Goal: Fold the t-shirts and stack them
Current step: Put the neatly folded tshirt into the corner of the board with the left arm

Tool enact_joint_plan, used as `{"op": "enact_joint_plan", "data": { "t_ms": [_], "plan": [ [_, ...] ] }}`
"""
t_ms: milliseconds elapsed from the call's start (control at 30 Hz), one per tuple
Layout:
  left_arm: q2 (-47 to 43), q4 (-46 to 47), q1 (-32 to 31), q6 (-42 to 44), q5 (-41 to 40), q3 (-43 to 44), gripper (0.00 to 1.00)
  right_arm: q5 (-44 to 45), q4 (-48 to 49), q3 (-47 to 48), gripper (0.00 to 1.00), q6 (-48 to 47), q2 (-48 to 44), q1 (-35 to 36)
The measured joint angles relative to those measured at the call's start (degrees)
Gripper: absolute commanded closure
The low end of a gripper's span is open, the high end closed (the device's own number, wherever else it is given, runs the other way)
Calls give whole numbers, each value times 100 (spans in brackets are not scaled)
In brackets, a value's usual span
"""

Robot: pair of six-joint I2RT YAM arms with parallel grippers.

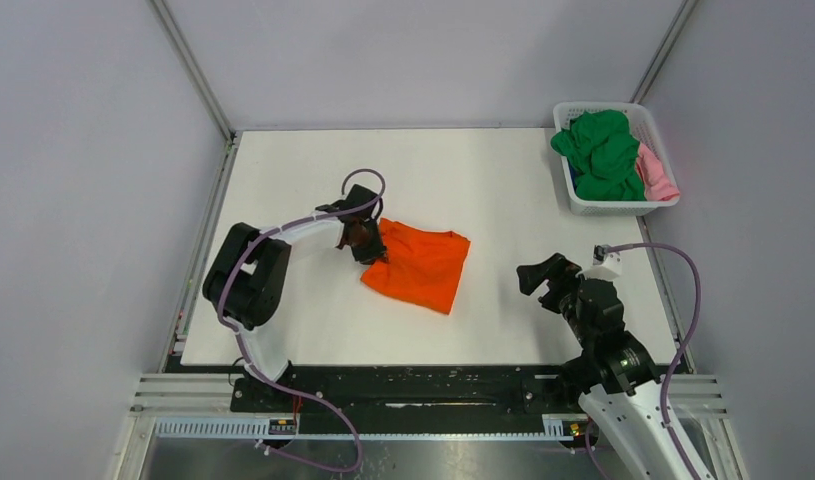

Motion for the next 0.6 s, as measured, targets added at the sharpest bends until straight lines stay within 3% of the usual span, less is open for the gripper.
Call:
{"op": "enact_joint_plan", "data": {
  "t_ms": [167,333,600],
  "plan": [
    [417,-472,-157,0,-507,715,100,72,-144,15,1,-184,59,0],
    [780,-1191,-190,48,-1749,1456,100,98,-114,15,1,-435,234,0],
    [1939,-2472,498,291,-3663,3270,100,190,85,13,1,-699,487,0]
  ]
}}
